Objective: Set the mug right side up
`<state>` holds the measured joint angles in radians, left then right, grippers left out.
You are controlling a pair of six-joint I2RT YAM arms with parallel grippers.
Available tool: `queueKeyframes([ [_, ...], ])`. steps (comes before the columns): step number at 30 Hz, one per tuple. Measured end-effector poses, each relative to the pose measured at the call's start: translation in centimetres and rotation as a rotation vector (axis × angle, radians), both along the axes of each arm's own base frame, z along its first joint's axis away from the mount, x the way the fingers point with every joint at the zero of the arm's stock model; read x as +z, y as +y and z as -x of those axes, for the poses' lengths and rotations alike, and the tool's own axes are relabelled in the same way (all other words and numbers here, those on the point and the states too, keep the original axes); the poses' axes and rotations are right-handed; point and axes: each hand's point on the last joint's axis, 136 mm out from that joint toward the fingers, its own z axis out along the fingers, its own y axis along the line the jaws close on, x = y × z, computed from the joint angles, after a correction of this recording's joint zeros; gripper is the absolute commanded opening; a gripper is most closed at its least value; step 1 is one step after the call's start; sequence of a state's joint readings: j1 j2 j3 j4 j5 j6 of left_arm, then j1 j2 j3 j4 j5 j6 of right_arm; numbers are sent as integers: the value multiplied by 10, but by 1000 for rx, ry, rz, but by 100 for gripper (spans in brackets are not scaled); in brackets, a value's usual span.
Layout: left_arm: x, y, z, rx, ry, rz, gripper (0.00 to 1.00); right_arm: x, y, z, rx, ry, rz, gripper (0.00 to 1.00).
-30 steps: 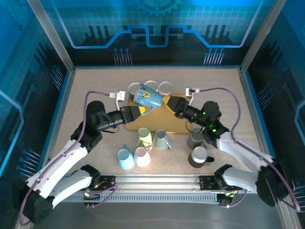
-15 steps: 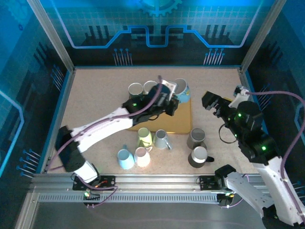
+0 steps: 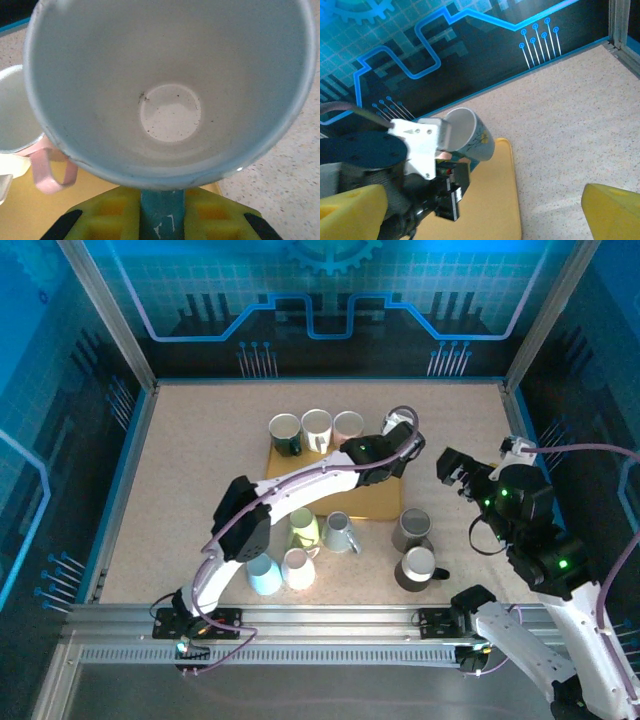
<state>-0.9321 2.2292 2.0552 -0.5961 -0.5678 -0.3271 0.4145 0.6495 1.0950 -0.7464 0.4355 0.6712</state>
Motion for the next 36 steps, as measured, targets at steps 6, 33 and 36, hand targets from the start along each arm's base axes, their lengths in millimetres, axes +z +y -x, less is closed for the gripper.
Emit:
queueKeyframes([
  [6,-44,-1,-7,41,52,-41,0,-18,6,-2,34,38,17,100],
  [33,-86,15,-60,160,67,-6,44,-36,24,-7,125,72,21,100],
  [36,-86,15,-61,161,66,-4,46,-35,27,-7,138,66,14,100],
])
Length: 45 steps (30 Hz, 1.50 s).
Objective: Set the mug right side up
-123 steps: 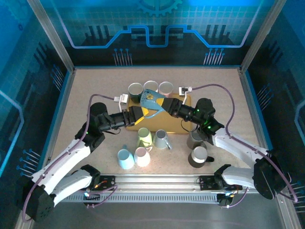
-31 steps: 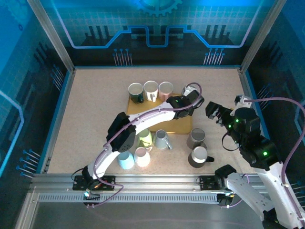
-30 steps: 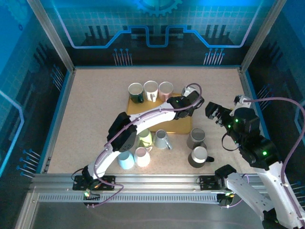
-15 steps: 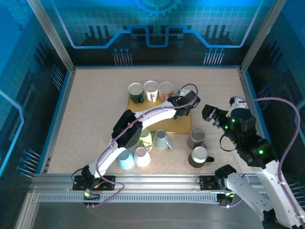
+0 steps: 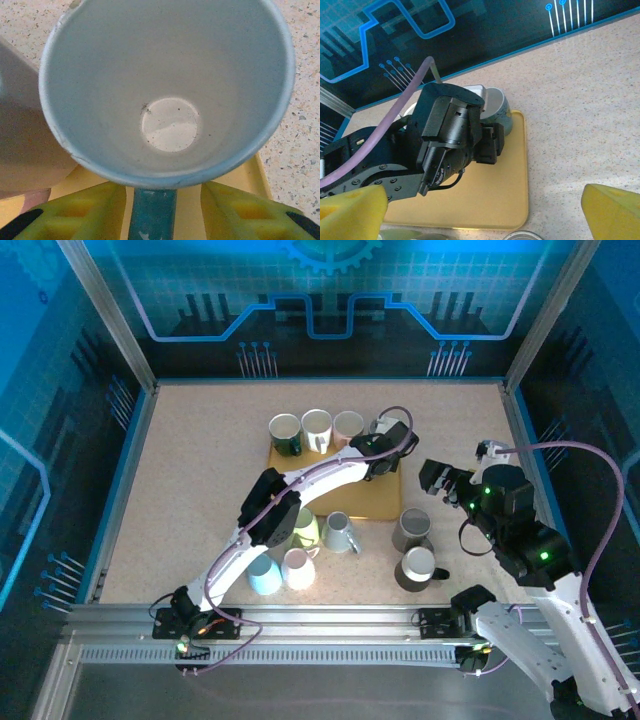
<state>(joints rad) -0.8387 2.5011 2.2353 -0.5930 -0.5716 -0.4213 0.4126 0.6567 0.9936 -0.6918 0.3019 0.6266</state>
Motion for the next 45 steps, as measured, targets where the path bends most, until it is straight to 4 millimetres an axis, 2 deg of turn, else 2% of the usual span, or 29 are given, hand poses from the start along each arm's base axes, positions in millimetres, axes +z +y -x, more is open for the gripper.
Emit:
queueKeyframes([
  [3,-4,2,4,-3,3,8,47,1,3,0,17,-5,-3,100],
  [6,-4,9,16,-19,22,11,51,2,5,2,39,-9,4,100],
  [9,11,10,28,-46,17,41,55,7,8,4,67,-22,14,100],
  [11,29,5,37,-77,2,86,57,14,10,5,90,-41,20,100],
  [16,97,-10,69,-182,-52,253,58,28,22,10,181,-75,34,100],
  [20,151,-4,93,-229,-98,340,59,29,41,15,310,-64,43,97],
  [22,171,12,104,-228,-111,352,60,28,52,16,375,-41,48,96],
  [26,191,66,130,-196,-100,343,61,12,81,14,516,38,76,95],
  [29,193,121,142,-129,-61,352,62,-14,116,21,657,115,148,94],
  [33,186,207,152,40,-20,379,62,-57,170,41,875,203,335,95],
  [35,184,234,165,85,-13,374,63,-77,189,46,958,230,453,98],
  [37,184,245,183,84,-13,375,63,-94,200,46,1008,264,550,99],
  [40,183,257,201,76,-29,378,63,-114,209,36,1038,345,672,100],
  [45,166,276,215,92,-46,328,64,-138,219,19,1056,471,798,100],
])
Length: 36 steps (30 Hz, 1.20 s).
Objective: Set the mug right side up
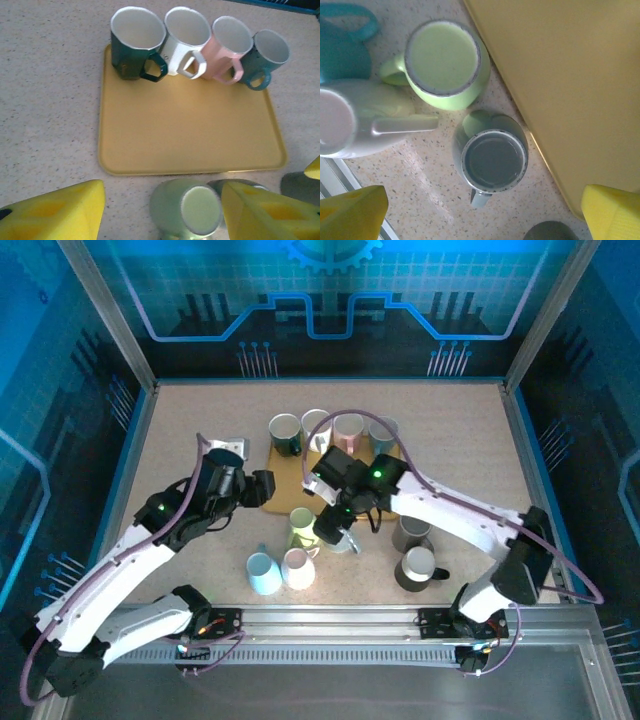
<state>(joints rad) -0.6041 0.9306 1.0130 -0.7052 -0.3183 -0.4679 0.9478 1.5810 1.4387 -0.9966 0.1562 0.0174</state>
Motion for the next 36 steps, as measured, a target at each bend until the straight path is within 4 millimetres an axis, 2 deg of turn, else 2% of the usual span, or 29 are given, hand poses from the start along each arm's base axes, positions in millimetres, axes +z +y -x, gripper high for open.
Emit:
queueKeyframes([
  [6,-12,7,2,3,0,-44,64,-22,-5,-6,-12,94,109,100],
  [12,-8,7,3,-1,-25,-34,64,-41,-11,-5,-30,189,149,100],
  [22,-6,7,3,-12,-40,-39,65,-65,-2,-1,-33,291,132,100],
  [27,-6,7,2,-12,-43,-37,65,-83,-4,-3,-48,329,145,100],
  [32,-5,6,2,-12,-46,-34,65,-102,-8,-3,-63,357,168,92],
  [36,-5,7,2,-10,-47,-35,65,-113,-12,-3,-75,371,183,80],
])
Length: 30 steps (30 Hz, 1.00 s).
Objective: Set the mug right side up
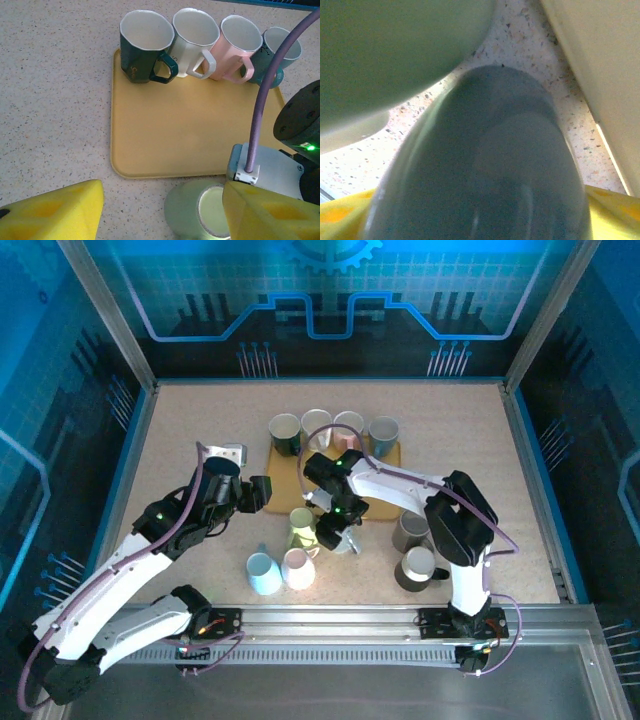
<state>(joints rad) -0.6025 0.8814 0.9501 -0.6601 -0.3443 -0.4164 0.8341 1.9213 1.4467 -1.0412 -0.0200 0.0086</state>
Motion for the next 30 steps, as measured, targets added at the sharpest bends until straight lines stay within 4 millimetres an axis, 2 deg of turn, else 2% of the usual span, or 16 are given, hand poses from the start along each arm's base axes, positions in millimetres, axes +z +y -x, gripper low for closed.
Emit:
queueKeyframes([
  [6,-2,1,-1,5,2,-1,65,2,0,-1,-16,-6,-17,52],
  [10,-1,3,-2,13,-1,1,65,3,-4,0,-25,-8,-19,42],
  [15,-1,3,-3,13,-3,5,65,17,-9,2,-60,-17,-57,38],
  [18,-1,-1,-1,-8,4,20,66,42,-11,0,-103,-43,-133,38],
  [26,0,-25,12,-134,48,109,70,145,-20,-18,-332,-185,-572,36],
  [30,12,-46,19,-219,53,222,73,176,-23,-23,-450,-205,-799,33],
])
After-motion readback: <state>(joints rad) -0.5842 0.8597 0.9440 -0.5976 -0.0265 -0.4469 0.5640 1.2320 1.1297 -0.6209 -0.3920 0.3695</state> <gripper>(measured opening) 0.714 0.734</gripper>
